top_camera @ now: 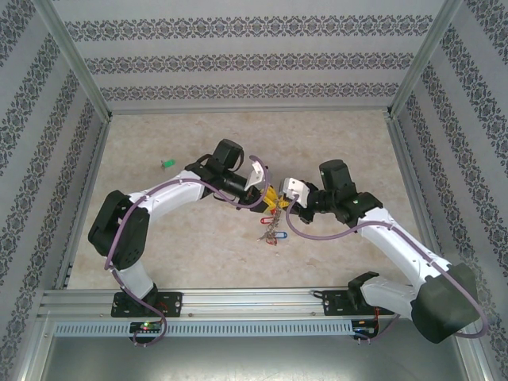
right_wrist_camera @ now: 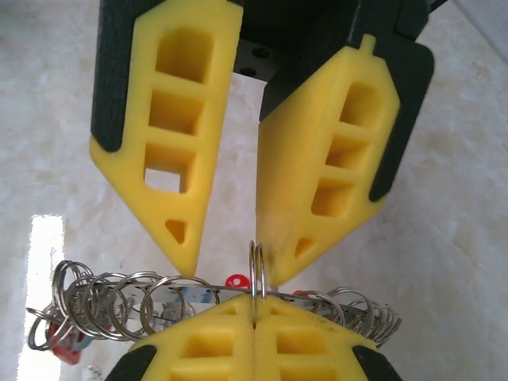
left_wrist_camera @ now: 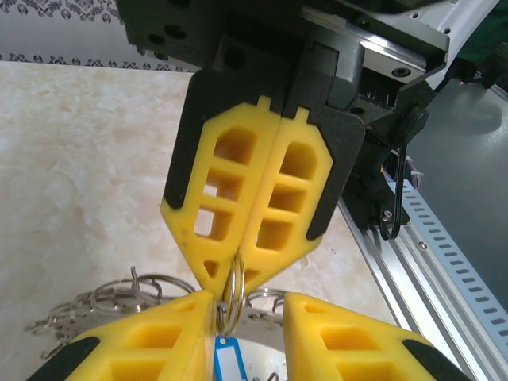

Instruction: Put the keys on the keyring

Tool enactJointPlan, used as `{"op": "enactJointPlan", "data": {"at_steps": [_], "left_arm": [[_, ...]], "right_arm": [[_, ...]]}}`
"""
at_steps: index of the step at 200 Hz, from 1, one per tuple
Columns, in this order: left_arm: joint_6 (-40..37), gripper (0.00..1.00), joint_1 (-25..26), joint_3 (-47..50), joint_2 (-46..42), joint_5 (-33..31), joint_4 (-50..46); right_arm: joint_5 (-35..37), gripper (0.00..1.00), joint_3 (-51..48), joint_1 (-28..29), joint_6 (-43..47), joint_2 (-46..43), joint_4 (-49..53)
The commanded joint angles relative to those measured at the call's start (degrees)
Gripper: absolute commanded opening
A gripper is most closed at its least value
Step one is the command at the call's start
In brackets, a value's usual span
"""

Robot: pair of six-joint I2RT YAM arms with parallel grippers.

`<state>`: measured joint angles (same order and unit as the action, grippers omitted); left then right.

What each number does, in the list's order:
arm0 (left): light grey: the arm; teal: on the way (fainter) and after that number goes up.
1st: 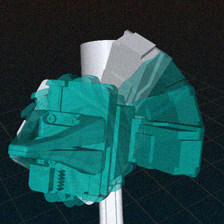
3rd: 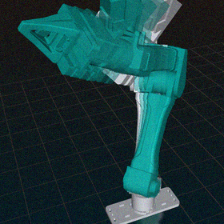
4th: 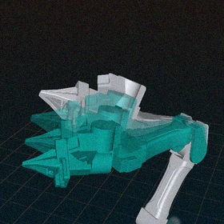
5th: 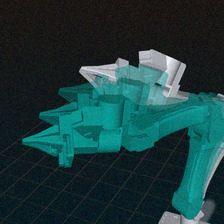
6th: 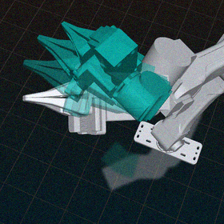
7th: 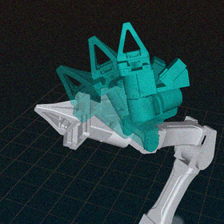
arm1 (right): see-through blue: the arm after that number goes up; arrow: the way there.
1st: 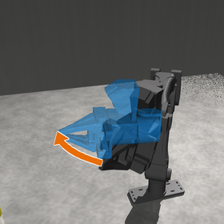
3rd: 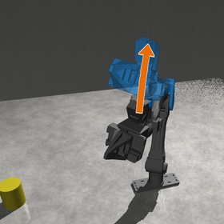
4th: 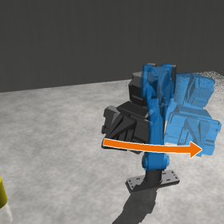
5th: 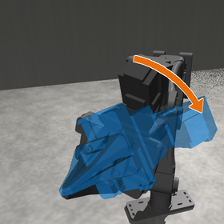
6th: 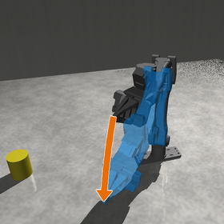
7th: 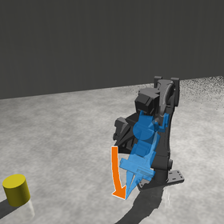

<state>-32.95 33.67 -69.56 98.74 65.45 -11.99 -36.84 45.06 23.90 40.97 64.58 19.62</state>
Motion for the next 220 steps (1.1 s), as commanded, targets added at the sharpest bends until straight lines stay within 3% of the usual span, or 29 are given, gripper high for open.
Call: {"op": "enactJointPlan", "data": {"at_steps": [1,17,29,69,84,107,163,220], "left_arm": [[-1.87,0.25,1.18,-0.60,0.99,0.61,1.68],[-1.37,0.16,1.22,-0.15,1.10,0.17,3.19],[-1.55,0.00,1.22,0.16,0.89,-0.30,3.79],[-1.28,0.00,1.07,2.10,-0.20,-0.54,7.28],[4.78,0.00,0.87,4.72,-1.28,-1.46,15.85],[14.80,0.00,0.51,7.92,-2.06,-1.16,29.81],[23.50,0.00,0.44,9.76,-3.03,0.59,41.02],[30.37,0.00,-0.44,10.67,-3.28,1.24,49.91]], "right_arm": [[-1.17,0.00,2.93,0.48,1.18,0.37,0.83],[-1.30,0.00,2.93,0.45,0.99,0.30,0.78],[-1.48,0.00,2.76,0.36,0.89,0.07,0.62],[-4.53,0.00,0.29,-1.58,-1.66,-2.37,-3.20],[-5.88,0.00,-1.41,-2.49,-3.43,-3.82,-5.44],[-7.50,0.14,-5.44,-2.98,-7.63,-6.98,-10.37],[-7.43,0.20,-13.50,-4.51,-18.14,-11.82,-25.68],[-9.79,0.27,-15.50,-7.47,-18.64,-13.22,-26.73]]}}
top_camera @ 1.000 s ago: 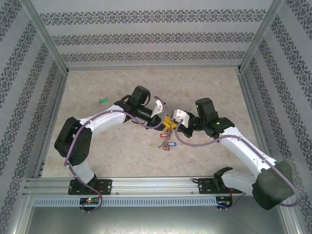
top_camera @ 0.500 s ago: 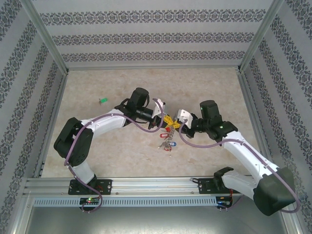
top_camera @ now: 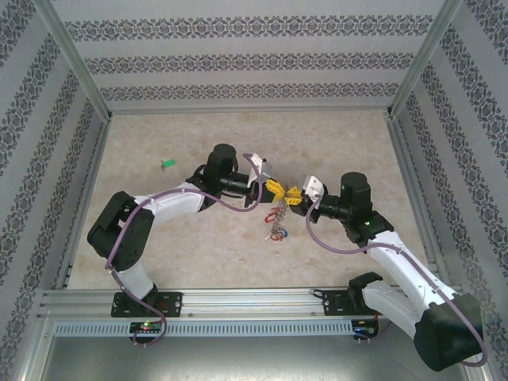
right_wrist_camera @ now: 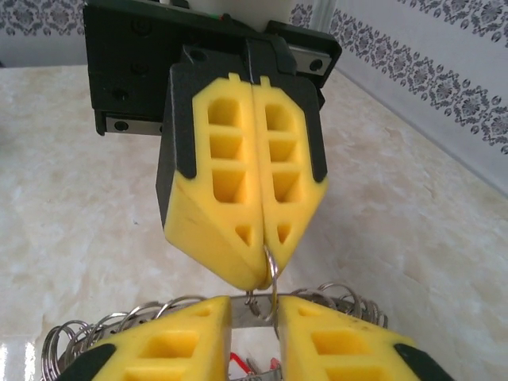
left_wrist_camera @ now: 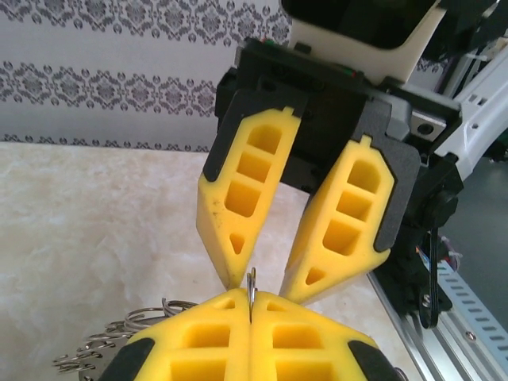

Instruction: Put the keys on the keyring

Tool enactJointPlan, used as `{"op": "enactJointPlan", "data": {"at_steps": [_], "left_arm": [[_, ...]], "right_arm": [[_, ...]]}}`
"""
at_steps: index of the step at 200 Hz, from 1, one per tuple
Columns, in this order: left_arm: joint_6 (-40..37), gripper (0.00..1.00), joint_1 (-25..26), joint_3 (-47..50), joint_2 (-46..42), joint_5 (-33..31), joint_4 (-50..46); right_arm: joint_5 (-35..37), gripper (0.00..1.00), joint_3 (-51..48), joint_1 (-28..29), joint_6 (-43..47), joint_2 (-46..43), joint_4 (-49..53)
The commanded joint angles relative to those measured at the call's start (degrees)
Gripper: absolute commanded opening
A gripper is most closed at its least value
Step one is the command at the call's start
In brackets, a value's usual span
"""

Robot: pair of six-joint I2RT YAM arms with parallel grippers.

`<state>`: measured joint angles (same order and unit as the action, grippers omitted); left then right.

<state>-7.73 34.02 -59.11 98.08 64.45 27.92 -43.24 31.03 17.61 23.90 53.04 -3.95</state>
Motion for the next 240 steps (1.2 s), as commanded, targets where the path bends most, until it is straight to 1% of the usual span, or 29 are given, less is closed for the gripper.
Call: {"op": "enactJointPlan", "data": {"at_steps": [1,10,35,80,116,142,176,240], "left_arm": [[5.21,0.00,-0.79,0.18,-2.63,2.30,9.98],[5.27,0.00,-0.79,0.09,-2.80,2.30,9.88],[5.77,0.00,-0.80,-0.70,-2.72,3.40,9.62],[7.08,0.00,-0.80,-1.55,-2.20,4.56,10.96],[7.25,0.00,-0.71,-1.02,-2.43,4.68,11.28],[6.85,0.00,-0.67,-0.26,-2.97,4.47,10.73],[6.32,0.00,-0.63,0.18,-3.41,4.17,10.26],[5.67,0.00,-0.36,-0.30,-3.34,4.72,9.21]], "right_arm": [[-3.45,0.27,-1.48,-1.17,-1.57,-1.69,-3.13],[-4.43,0.26,-1.45,-1.52,-1.58,-1.67,-3.00],[-7.35,0.20,-0.48,-1.68,-1.62,-0.23,-3.53],[-6.37,0.20,0.97,-1.41,-1.01,1.52,-4.94],[-5.31,0.22,0.88,-2.29,-0.39,1.52,-5.11],[-7.45,0.23,0.72,-3.56,-0.12,2.18,-5.11],[-10.81,0.23,2.20,-3.48,0.17,3.34,-4.86],[-11.07,0.20,4.37,-2.93,1.82,5.06,-3.84]]}}
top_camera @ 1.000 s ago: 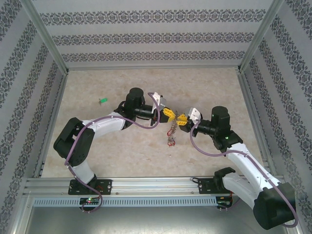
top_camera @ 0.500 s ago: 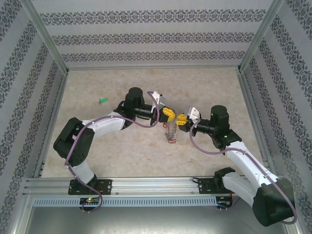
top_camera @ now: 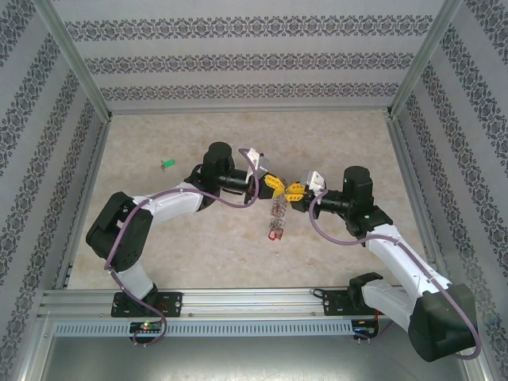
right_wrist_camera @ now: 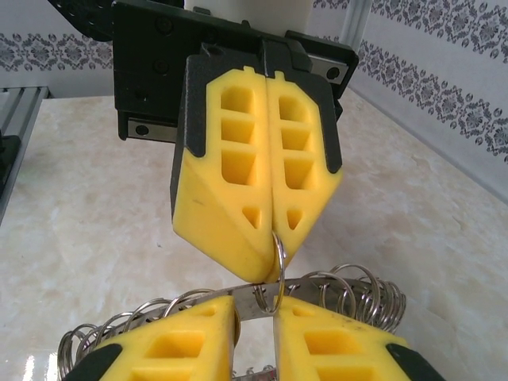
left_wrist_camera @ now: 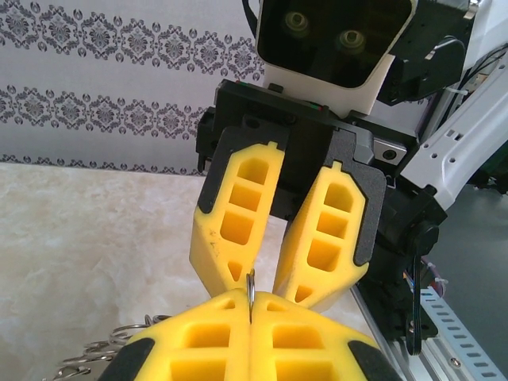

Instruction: Put the keys on the keyring

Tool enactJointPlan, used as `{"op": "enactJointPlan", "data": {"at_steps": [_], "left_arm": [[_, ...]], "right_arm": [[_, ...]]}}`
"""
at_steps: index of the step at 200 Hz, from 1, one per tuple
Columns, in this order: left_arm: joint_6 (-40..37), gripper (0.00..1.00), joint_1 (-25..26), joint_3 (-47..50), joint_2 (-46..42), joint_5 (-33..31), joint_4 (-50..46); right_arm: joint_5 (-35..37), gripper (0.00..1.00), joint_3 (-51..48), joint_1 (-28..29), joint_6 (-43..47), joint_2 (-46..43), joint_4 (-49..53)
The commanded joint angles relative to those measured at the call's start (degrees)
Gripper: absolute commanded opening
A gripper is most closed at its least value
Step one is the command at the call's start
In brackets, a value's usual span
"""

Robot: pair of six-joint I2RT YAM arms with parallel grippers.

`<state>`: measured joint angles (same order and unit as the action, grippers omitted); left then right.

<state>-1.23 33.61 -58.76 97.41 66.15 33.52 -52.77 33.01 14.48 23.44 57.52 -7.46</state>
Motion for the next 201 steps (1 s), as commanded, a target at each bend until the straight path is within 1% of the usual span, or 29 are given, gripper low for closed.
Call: {"op": "enactJointPlan", "data": {"at_steps": [1,19,30,65,90,122,130,145,165,183,194,201], "left_arm": [[-0.85,0.00,0.06,-0.65,-2.66,3.02,3.59],[-1.18,0.00,0.13,-0.93,-2.58,3.42,3.32],[-1.35,0.00,0.23,-1.25,-2.44,3.73,2.79],[-4.37,0.00,0.91,-2.49,-2.31,5.32,-1.69],[-5.05,0.00,1.11,-2.81,-2.31,5.44,-2.66],[-5.35,0.00,1.19,-3.19,-2.13,5.35,-3.34],[-5.42,0.00,1.21,-3.28,-2.02,5.39,-3.57],[-5.98,0.00,1.33,-3.38,-1.96,5.37,-4.28],[-7.80,0.00,1.55,-3.64,-2.04,4.86,-6.21],[-9.55,0.00,1.65,-4.46,-2.04,5.13,-8.71],[-10.01,0.00,1.76,-4.69,-2.02,5.13,-9.48],[-10.10,0.00,1.68,-4.70,-2.04,5.21,-9.44]], "right_arm": [[-1.54,0.20,2.39,0.15,2.39,0.58,-0.25],[-1.70,0.18,2.95,0.22,3.39,0.84,1.09],[-2.06,0.15,3.25,0.37,3.84,1.07,1.76],[-2.07,0.14,3.71,0.74,4.86,1.04,2.47],[-1.20,0.14,4.25,0.92,5.95,0.89,3.38],[-0.87,0.12,4.45,2.14,5.39,1.83,1.78],[-0.16,0.12,4.60,2.84,5.36,2.16,1.67],[1.52,0.20,4.45,3.87,4.32,2.68,-0.06],[2.01,0.21,4.08,4.28,3.59,2.72,-1.49],[2.47,0.15,4.04,4.27,3.48,2.69,-1.38],[2.50,0.06,4.16,4.26,3.22,2.64,-1.33],[2.65,0.04,4.22,4.24,3.19,2.64,-1.22]]}}
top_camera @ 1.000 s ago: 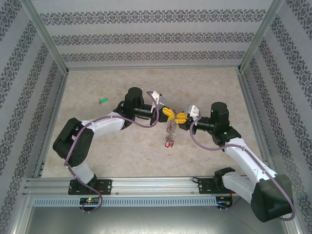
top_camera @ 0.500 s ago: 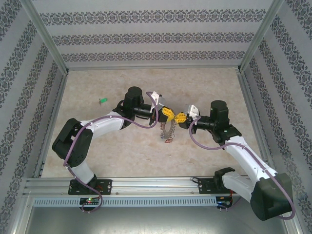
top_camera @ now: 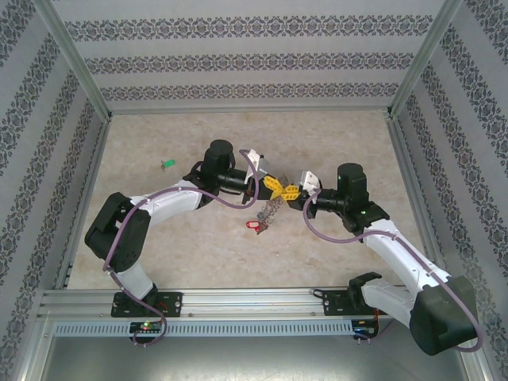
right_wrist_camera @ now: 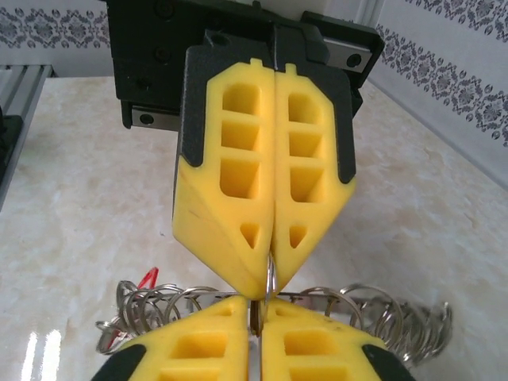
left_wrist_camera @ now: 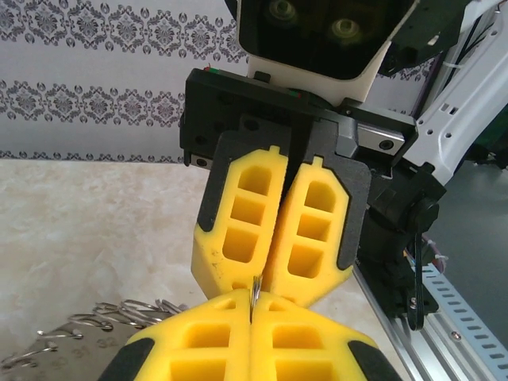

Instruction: Put the keys on the keyring

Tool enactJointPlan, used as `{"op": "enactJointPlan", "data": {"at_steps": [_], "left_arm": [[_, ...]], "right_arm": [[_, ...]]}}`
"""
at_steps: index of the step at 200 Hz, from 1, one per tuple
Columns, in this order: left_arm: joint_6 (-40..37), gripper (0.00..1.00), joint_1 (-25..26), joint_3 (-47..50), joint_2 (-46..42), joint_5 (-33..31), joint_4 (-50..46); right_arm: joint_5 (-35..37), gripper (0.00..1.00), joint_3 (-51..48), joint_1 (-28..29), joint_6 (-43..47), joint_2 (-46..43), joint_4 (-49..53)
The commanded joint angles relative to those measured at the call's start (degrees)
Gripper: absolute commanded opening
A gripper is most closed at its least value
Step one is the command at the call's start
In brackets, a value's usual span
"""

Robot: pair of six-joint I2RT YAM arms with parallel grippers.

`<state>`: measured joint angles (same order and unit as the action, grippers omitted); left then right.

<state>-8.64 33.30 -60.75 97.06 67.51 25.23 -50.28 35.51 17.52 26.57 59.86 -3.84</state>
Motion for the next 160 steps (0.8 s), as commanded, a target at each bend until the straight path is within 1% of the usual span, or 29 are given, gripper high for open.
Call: {"op": "enactJointPlan", "data": {"at_steps": [1,6,12,49,59,66,72,78,86,103,121,134,152,160], "left_arm": [[-2.69,0.00,2.01,-2.75,-1.69,3.86,-1.15],[-2.69,0.00,2.03,-2.80,-1.69,3.94,-1.11],[-2.67,0.00,2.03,-2.87,-1.69,3.86,-1.13],[-2.66,0.00,2.03,-3.05,-1.72,3.30,-1.94],[-3.33,0.10,1.87,-3.24,-2.15,1.82,-3.82],[-4.33,0.15,1.50,-3.32,-2.72,0.67,-5.84],[-5.34,0.23,1.06,-3.18,-3.20,0.24,-7.36],[-5.89,0.27,0.46,-2.80,-4.05,-0.20,-8.45],[-6.20,0.30,-0.42,-1.95,-5.22,-0.98,-9.18],[-7.48,0.31,-2.68,0.85,-8.51,-2.39,-10.18],[-7.46,0.31,-4.97,5.02,-13.21,-6.88,-8.24],[-6.26,0.32,-6.16,7.71,-16.59,-12.88,-7.23],[-3.30,0.41,-7.80,9.81,-20.95,-22.41,-8.20],[-1.03,0.51,-8.51,10.04,-22.51,-27.50,-9.66]], "right_arm": [[0.17,0.04,1.74,1.20,0.07,0.33,-4.82],[0.25,0.03,1.76,1.20,0.01,0.35,-4.83],[0.27,0.00,1.75,1.20,-0.07,0.35,-4.86],[1.28,0.00,1.76,1.33,0.68,0.33,-5.09],[1.77,0.00,2.04,1.43,2.25,0.31,-3.64],[2.00,0.00,2.77,1.43,3.96,0.35,-1.16],[2.35,0.00,3.38,1.58,5.35,0.41,0.89],[3.09,0.00,4.25,1.85,6.85,0.54,3.15],[4.43,0.00,5.50,2.65,9.73,0.65,7.05],[7.80,0.00,7.65,4.50,15.92,1.25,14.26],[10.46,0.00,8.69,6.06,20.15,2.19,17.62],[13.77,0.00,9.71,8.04,23.19,3.07,18.98],[19.00,0.00,10.92,11.70,26.86,4.02,19.02],[22.08,0.00,10.96,13.48,28.23,4.17,17.92]]}}
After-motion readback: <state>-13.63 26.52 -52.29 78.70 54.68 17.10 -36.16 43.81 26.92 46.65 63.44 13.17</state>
